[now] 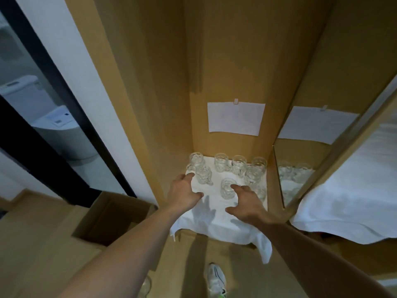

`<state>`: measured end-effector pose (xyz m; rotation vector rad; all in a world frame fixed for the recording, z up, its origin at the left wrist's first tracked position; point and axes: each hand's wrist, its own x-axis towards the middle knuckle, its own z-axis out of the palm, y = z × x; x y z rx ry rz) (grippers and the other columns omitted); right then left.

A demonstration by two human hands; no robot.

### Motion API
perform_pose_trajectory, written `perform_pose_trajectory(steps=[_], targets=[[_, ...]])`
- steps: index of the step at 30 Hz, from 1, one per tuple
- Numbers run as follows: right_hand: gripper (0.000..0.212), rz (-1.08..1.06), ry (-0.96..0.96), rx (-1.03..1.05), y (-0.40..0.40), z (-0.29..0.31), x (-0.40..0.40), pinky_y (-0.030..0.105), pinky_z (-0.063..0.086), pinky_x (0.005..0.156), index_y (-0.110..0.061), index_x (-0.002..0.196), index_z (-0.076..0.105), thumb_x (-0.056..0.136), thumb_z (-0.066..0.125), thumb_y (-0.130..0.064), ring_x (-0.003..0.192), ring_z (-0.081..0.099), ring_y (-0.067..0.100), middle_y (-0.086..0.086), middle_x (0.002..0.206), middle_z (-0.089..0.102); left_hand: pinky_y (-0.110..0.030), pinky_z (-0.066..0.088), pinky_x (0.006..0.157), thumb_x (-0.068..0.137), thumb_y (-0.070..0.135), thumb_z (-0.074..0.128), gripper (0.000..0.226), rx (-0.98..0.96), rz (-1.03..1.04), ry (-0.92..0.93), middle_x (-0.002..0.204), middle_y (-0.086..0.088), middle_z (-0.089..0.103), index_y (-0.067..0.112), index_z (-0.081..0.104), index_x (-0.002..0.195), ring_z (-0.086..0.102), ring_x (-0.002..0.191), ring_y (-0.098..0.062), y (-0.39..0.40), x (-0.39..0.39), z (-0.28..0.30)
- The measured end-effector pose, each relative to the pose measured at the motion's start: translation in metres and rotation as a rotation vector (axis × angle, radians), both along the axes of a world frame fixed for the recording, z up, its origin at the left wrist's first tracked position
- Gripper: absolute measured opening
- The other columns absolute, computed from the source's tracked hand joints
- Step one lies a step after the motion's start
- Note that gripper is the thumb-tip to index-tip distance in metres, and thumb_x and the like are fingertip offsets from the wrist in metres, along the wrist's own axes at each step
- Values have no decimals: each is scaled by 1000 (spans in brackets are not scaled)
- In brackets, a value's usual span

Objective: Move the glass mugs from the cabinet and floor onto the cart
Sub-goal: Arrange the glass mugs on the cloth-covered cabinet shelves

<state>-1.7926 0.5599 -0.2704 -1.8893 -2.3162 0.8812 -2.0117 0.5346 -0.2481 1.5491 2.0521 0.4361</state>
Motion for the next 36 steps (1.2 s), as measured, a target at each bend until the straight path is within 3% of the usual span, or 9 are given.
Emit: perform_pose_trajectory(steps=[6, 13, 21, 26, 32, 36], targets=[[91, -24, -27, -118, 76, -36, -3, 35, 37, 109, -22, 155, 29, 79, 76, -44, 134, 43, 30, 11, 148, 42, -30, 41, 100, 84, 41, 73, 75, -82, -13, 24, 144, -9, 47, 19, 41, 149, 47, 130, -28, 77, -3, -21], [88, -47, -20, -194, 139, -75, -1, 33, 36, 107, -17, 153, 28, 84, 75, -44, 131, 46, 31, 15, 143, 44, -30, 39, 102, 84, 41, 73, 81, -197, 29, 24, 143, -10, 50, 16, 37, 151, 47, 132, -28, 139, -5, -51], [86, -137, 20, -282, 170, -117, -8, 36, 48, 96, -16, 149, 38, 77, 78, -43, 123, 54, 35, 18, 138, 52, -30, 41, 101, 81, 39, 75, 81, -262, 54, 18, 142, -10, 52, 18, 38, 150, 50, 128, -28, 177, -12, -94], [91, -172, -38, -354, 184, -151, -13, 39, 43, 104, -19, 152, 29, 80, 76, -48, 132, 45, 35, 17, 145, 43, -32, 36, 108, 81, 39, 76, 84, -276, 87, -37, 146, -9, 48, 17, 37, 151, 44, 135, -27, 201, -21, -129], [94, -262, -61, -402, 205, -199, -16, 41, 40, 108, -20, 155, 24, 81, 77, -45, 136, 40, 36, 17, 151, 35, -30, 37, 105, 78, 34, 80, 83, -279, 86, -69, 144, -8, 49, 18, 40, 148, 46, 133, -26, 235, -31, -183], [96, -331, -54, -404, 222, -241, -19, 41, 39, 108, -17, 154, 27, 78, 80, -42, 136, 41, 36, 18, 149, 39, -34, 31, 114, 78, 42, 81, 97, -330, 84, -79, 155, -9, 39, 15, 27, 155, 34, 144, -25, 259, -38, -235]])
